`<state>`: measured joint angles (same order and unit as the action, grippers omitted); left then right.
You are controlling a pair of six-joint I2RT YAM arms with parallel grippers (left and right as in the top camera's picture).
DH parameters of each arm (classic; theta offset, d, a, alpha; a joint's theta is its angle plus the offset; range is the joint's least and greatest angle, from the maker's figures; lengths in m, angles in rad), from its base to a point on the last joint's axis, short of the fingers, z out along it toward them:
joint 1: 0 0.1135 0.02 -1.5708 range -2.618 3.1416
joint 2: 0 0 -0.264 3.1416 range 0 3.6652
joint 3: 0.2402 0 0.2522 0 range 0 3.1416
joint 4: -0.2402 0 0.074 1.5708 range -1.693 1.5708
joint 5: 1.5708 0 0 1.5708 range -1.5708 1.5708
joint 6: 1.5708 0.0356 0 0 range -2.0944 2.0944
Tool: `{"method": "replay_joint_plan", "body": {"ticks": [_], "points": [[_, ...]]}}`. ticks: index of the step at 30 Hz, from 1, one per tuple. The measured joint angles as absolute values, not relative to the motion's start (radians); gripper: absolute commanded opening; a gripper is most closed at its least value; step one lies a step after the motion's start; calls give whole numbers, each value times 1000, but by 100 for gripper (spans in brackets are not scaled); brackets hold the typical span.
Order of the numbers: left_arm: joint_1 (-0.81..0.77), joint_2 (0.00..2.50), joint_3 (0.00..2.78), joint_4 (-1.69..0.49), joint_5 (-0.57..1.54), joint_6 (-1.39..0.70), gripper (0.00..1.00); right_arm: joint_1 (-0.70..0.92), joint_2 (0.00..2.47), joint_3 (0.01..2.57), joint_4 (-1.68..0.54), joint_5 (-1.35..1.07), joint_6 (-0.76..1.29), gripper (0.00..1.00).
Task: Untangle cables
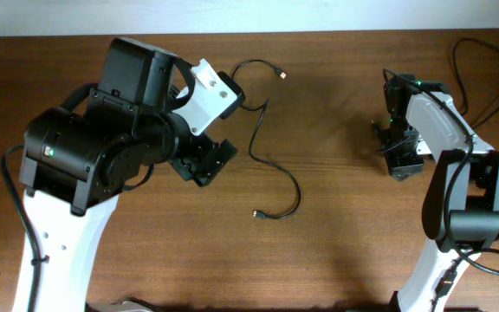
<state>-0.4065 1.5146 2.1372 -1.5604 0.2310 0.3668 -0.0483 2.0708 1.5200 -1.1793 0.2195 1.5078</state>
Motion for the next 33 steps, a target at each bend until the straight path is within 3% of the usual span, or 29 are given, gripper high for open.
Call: {"method": "replay_joint_plan", "body": {"ticks": [2, 3, 10, 14, 17, 18, 26, 32, 33], "points": [[-406, 1515, 2137, -1567, 231, 367, 87, -81, 2071, 1520, -1177, 255, 1520, 41], [-406, 1515, 2137, -1568, 231, 367, 87, -122, 2071, 1520, -1171, 298, 1513, 6], [-406, 1515, 2137, -1568, 235, 367, 87, -207, 2071, 1519, -1136, 376, 1368, 4], [-406, 1515, 2137, -1569, 235, 367, 87, -207, 2070, 1492, -1113, 330, 1320, 23], [-406, 1515, 2136, -1572, 235, 367, 87, -207, 2069, 1400, -965, 256, 1272, 23], [-406, 1515, 2134, -1572, 235, 367, 87, -206, 2063, 1395, -921, 233, 1235, 4], [-406, 1515, 2131, -1573, 239, 367, 87, -249, 2060, 1393, -851, 219, 1058, 3], [-406, 1515, 2131, -1578, 240, 367, 87, -561, 2065, 1572, -924, 84, 951, 4], [-406, 1515, 2131, -1578, 242, 367, 87, -598, 2065, 1580, -923, 30, 931, 53]]}}
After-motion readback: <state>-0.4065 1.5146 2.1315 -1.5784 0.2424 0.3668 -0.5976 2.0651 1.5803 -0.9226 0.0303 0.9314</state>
